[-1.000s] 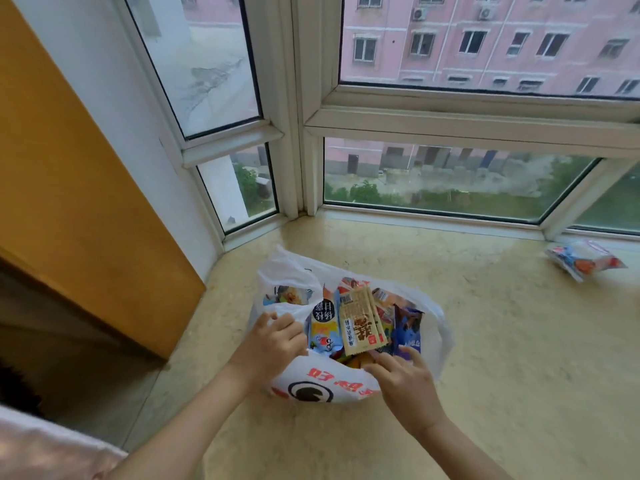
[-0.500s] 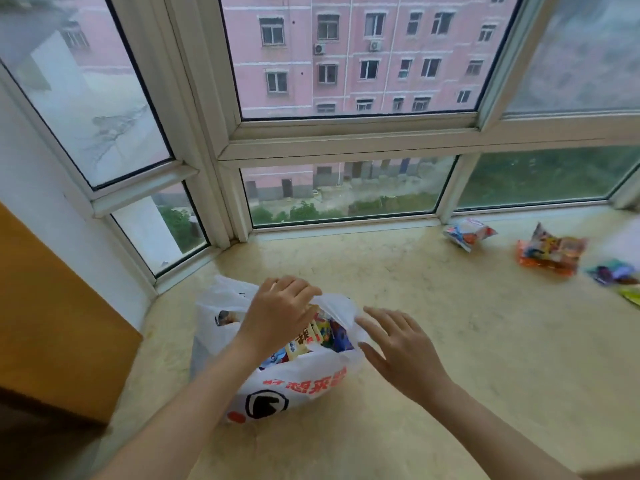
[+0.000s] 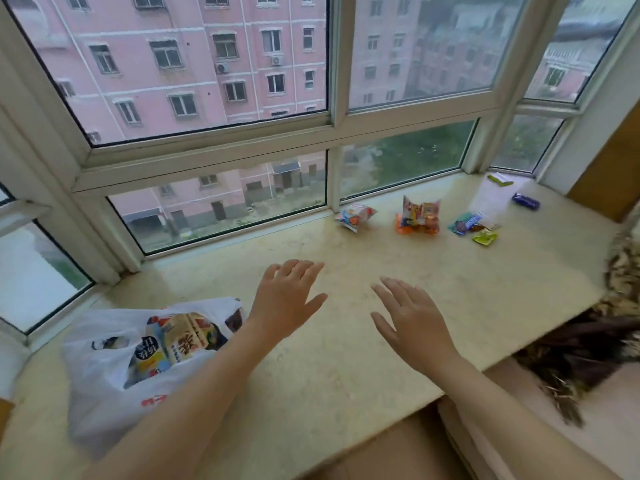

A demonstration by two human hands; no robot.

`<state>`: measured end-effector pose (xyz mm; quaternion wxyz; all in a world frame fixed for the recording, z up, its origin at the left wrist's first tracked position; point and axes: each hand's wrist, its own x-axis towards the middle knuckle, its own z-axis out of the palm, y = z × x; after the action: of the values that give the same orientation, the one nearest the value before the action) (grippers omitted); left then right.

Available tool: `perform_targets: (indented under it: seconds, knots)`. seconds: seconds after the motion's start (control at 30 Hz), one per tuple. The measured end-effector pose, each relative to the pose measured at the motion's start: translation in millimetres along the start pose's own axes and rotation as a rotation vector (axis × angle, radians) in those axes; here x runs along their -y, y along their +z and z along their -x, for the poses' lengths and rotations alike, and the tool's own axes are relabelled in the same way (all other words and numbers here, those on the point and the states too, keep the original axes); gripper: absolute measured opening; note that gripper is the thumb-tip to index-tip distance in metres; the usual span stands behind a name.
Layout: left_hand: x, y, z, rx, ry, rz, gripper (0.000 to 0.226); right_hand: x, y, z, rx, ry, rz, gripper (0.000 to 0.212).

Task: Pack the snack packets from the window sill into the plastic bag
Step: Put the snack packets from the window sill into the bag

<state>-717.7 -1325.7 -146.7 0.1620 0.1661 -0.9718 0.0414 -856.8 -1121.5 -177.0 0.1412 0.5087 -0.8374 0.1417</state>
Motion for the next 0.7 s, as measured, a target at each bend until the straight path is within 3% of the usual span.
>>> perform_targets:
  seconds: [0.33, 0.7]
  knots:
    - [-144.6, 29.9, -49.6, 0.116, -0.034, 0.069, 0.067, -141.3, -39.5, 64.8, 0.069, 0.101, 0.057, 0.053]
    - [-195.3, 82.9, -156.2, 0.197, 0.025, 0.071, 0.073, -263.5, -20.3, 41.9, 0.145, 0.21, 0.066, 0.056]
